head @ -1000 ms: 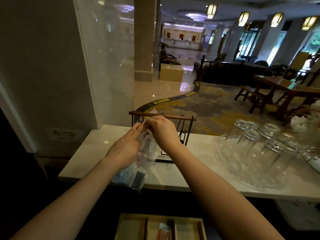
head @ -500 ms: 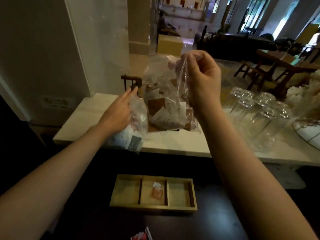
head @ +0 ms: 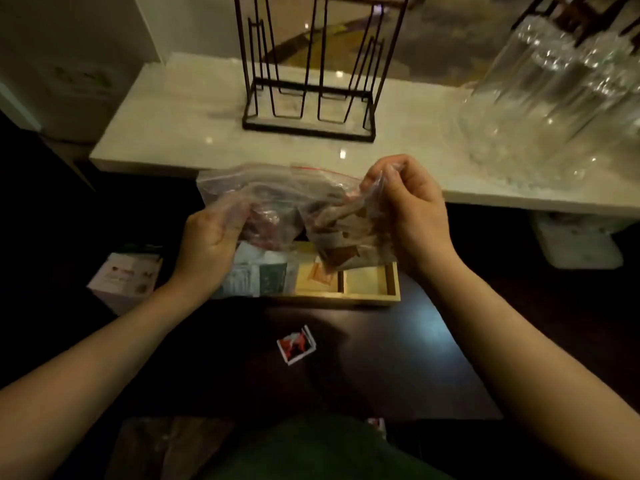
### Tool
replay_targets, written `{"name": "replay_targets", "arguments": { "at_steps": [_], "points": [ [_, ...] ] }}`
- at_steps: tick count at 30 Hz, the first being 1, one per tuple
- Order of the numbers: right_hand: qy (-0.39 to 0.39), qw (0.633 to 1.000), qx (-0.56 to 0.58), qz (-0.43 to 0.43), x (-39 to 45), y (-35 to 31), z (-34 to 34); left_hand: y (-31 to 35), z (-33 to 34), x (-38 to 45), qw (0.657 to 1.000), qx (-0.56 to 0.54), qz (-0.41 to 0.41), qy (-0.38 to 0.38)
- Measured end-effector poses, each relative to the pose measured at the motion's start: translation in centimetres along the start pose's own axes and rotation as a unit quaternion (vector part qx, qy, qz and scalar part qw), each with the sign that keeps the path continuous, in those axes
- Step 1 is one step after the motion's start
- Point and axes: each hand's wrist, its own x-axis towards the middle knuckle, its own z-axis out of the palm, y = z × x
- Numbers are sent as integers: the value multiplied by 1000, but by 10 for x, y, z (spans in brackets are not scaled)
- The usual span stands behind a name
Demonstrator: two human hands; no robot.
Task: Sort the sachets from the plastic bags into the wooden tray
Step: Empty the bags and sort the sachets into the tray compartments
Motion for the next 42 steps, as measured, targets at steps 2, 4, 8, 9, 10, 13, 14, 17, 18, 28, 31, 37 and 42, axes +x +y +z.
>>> {"name": "replay_targets", "arguments": {
  "at_steps": [2,4,8,9,10,13,14,17,18,28,31,37,42],
  "points": [
    [14,999,-22,29,-15,21,0,-13,11,-31,999,-6,-26,-40],
    [35,998,-42,44,-24,46,-1,-29,24,-55,997,0,-59,-53],
    [70,991,-61,92,-44,97,-7,-61,47,-88,988,39,-119,-93],
    [76,989,-62,109,-49,107,-9,-67,50,-92,986,61,-109,-111],
    [87,986,-65,126,-56,114,-10,-71,54,-95,983,87,-91,-130],
    [107,976,-91,163,-75,134,-17,-73,66,-99,957,185,-56,-215],
    [108,974,-106,171,-80,141,-20,-72,71,-99,943,219,-48,-245],
    [116,964,-135,196,-91,158,-32,-62,83,-96,908,284,-55,-304],
    [118,963,-143,198,-94,162,-35,-60,88,-94,901,297,-46,-313],
    [77,960,-132,234,-101,170,-45,-69,106,-109,897,376,76,-218],
    [41,955,-150,253,-107,180,-47,-75,96,-133,892,349,134,-254],
    [23,943,-196,268,-102,193,-36,-103,100,-156,805,395,166,-411],
    [19,942,-163,291,-91,190,-33,-80,117,-144,866,312,111,-375]
  ]
}}
